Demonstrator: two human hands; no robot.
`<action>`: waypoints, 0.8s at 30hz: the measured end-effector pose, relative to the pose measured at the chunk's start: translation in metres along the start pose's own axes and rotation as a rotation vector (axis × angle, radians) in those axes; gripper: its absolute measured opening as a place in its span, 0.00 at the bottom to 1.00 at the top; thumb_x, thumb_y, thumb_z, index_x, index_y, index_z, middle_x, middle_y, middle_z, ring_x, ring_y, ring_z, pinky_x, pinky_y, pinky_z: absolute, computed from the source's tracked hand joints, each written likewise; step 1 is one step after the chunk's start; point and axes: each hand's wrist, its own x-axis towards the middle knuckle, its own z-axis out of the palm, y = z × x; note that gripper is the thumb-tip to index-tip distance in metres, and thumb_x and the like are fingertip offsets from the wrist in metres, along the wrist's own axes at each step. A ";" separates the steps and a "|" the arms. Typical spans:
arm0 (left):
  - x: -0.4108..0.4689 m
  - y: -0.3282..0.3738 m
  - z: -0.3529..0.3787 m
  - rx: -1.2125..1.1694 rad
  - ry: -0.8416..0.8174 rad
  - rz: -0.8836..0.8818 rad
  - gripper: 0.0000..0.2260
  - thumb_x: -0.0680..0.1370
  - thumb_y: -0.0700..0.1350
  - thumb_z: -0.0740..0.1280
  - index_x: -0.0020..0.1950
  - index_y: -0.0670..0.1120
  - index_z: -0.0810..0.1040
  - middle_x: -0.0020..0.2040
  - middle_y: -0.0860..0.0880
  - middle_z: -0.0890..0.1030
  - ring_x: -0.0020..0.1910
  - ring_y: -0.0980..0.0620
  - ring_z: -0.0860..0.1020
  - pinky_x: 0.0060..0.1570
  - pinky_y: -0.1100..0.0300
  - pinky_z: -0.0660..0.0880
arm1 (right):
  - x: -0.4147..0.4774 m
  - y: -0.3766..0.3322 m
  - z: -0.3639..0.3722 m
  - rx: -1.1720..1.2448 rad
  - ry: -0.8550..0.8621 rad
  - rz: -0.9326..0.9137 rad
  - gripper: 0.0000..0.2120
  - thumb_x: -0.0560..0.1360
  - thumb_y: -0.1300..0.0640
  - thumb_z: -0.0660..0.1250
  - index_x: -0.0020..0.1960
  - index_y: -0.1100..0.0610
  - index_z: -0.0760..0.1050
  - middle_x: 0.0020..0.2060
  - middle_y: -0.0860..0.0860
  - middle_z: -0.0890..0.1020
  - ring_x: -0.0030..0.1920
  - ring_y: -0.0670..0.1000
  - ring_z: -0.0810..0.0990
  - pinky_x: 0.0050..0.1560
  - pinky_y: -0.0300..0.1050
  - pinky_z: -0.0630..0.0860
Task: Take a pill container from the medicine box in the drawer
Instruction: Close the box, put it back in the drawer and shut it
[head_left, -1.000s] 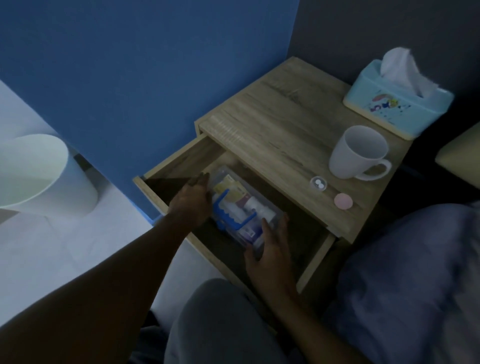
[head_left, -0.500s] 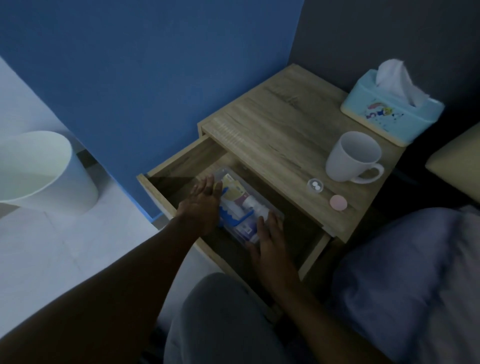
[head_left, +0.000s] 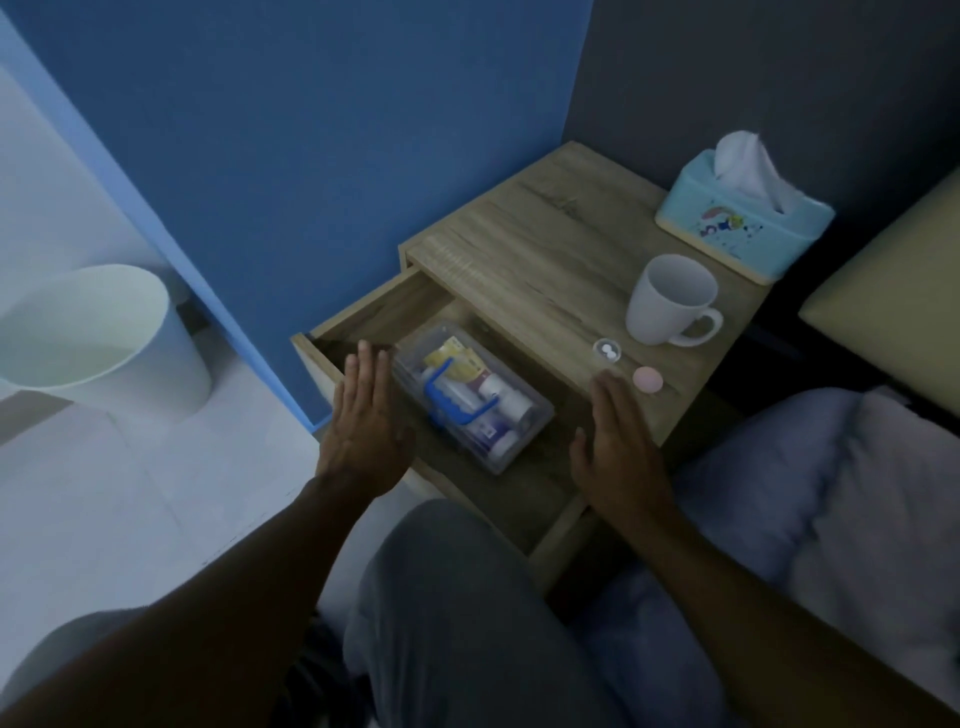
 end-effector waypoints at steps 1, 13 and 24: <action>-0.005 0.000 0.000 -0.015 0.002 -0.036 0.43 0.76 0.56 0.64 0.78 0.45 0.38 0.79 0.43 0.35 0.76 0.44 0.34 0.74 0.46 0.42 | -0.001 0.007 -0.002 -0.019 -0.032 0.005 0.30 0.78 0.58 0.64 0.77 0.64 0.60 0.77 0.60 0.63 0.78 0.57 0.60 0.76 0.53 0.61; -0.016 0.007 0.016 -0.599 0.066 -0.093 0.43 0.77 0.44 0.67 0.73 0.60 0.33 0.79 0.47 0.44 0.77 0.45 0.47 0.67 0.59 0.49 | -0.006 0.032 0.002 -0.151 -0.079 -0.150 0.32 0.75 0.63 0.66 0.76 0.68 0.59 0.76 0.65 0.62 0.78 0.62 0.60 0.76 0.58 0.61; 0.021 0.020 0.036 -0.716 -0.073 -0.225 0.48 0.75 0.41 0.70 0.77 0.50 0.33 0.80 0.46 0.51 0.77 0.43 0.57 0.70 0.48 0.62 | -0.006 0.029 0.010 -0.024 -0.012 -0.052 0.28 0.80 0.56 0.62 0.77 0.63 0.62 0.77 0.58 0.63 0.79 0.55 0.58 0.78 0.53 0.58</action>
